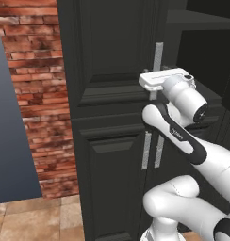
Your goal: Open the cabinet directly in front. Then move the wine and the mug to the dining counter with the candle on it.
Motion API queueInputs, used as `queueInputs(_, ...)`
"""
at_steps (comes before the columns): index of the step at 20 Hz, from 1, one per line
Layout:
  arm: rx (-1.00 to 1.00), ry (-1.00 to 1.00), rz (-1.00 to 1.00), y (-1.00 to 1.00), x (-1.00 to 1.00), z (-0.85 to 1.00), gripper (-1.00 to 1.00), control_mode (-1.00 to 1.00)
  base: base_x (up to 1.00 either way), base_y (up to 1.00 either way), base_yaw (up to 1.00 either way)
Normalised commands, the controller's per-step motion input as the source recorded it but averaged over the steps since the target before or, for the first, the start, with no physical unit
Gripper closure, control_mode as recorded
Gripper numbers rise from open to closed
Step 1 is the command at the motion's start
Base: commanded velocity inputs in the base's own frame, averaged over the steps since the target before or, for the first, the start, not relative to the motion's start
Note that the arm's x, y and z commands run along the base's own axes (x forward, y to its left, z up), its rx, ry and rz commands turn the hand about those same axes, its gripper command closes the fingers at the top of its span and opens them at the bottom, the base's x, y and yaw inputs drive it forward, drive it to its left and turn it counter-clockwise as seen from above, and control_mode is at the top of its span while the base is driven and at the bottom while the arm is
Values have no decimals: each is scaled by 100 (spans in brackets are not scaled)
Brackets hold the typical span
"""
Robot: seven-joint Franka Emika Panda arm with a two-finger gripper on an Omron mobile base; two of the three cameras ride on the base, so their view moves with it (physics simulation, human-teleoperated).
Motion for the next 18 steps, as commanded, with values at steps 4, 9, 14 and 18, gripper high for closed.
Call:
queueInputs(4,0,0,0,0,41,-3,-100,-100,0,0,0)
queueInputs(9,0,0,0,0,41,-3,100,-100,0,0,0)
queueInputs(14,0,0,0,0,30,0,100,-100,0,0,0)
queueInputs(18,0,0,0,-1,20,0,100,-100,0,0,0)
